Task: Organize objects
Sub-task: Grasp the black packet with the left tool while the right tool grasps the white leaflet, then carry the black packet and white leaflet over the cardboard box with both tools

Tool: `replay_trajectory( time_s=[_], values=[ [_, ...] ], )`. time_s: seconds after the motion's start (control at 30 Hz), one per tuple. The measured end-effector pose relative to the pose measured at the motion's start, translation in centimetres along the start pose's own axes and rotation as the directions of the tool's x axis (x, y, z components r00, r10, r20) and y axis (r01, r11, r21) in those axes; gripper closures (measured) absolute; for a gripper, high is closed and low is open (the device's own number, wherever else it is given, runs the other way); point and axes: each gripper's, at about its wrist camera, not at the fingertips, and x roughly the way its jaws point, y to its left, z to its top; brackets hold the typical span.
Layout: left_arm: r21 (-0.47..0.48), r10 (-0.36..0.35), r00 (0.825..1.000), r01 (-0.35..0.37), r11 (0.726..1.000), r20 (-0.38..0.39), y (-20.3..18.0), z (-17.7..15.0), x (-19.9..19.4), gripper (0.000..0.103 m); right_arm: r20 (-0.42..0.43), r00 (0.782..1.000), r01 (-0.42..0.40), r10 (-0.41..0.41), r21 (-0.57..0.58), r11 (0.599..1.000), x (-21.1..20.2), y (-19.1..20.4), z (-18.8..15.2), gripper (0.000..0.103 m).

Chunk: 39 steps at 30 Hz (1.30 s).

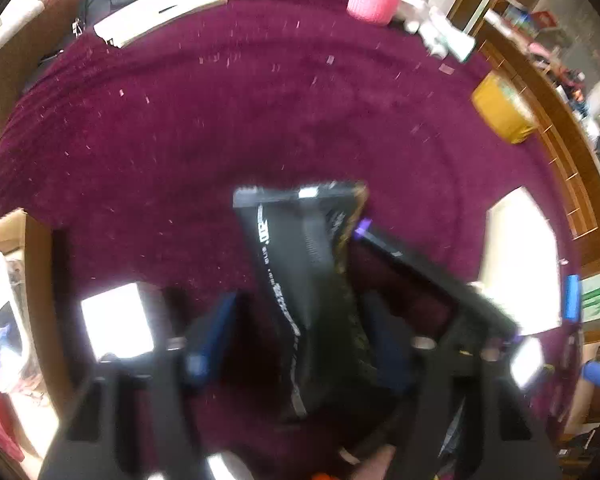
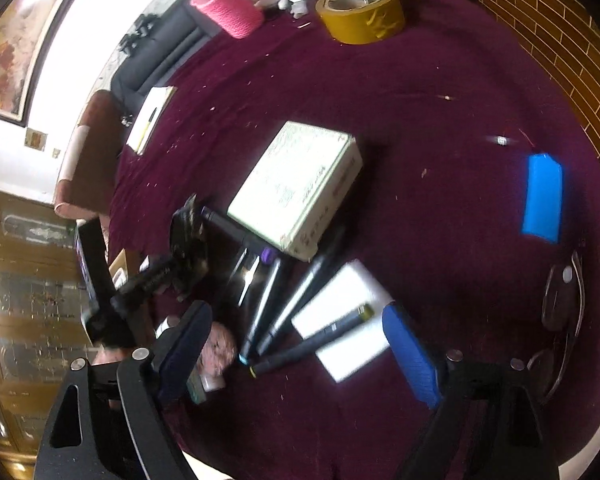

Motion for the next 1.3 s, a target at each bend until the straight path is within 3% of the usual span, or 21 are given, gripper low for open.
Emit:
replay_trajectory(
  time_s=[0.03, 0.13, 0.4, 0.63, 0.9, 1.13, 1.3],
  values=[
    [0.018, 0.011, 1.000, -0.011, 1.000, 0.021, -0.3, -0.1, 0.0, 0.060, 0.003, 1.000, 0.004, -0.004, 0.010, 1.000, 0.3, 0.0, 0.5, 0.010],
    [0.027, -0.012, 0.999, 0.011, 1.000, 0.039, -0.3, -0.9, -0.3, 0.069, 0.001, 1.000, 0.028, -0.028, 0.051, 0.998, 1.7, 0.7, 2.5, 0.009],
    [0.061, 0.019, 0.997, -0.023, 0.998, 0.071, 0.6, -3.6, -2.6, 0.070, -0.043, 0.995, 0.094, -0.088, 0.168, 0.981, 6.6, 2.1, 6.2, 0.009],
    [0.057, 0.006, 0.994, -0.012, 0.998, 0.106, 1.2, -5.5, -4.5, 0.070, -0.074, 0.968, 0.250, -0.241, 0.161, 0.955, 10.3, 2.7, 7.9, 0.011],
    [0.032, -0.021, 0.993, 0.018, 0.999, 0.114, 1.8, -6.4, -5.4, 0.070, -0.015, 0.977, 0.212, -0.212, 0.097, 0.972, 8.5, 2.0, 6.6, 0.017],
    [0.021, -0.046, 0.992, 0.044, 0.999, 0.120, 2.2, -6.4, -6.0, 0.070, 0.054, 0.987, 0.153, -0.154, 0.027, 0.988, 3.9, 1.8, 3.1, 0.017],
    [0.032, -0.063, 0.990, 0.059, 0.998, 0.127, 2.1, -6.9, -6.7, 0.070, 0.058, 0.994, 0.093, -0.094, 0.007, 0.996, 2.4, 2.4, 0.6, 0.017]
  ],
)
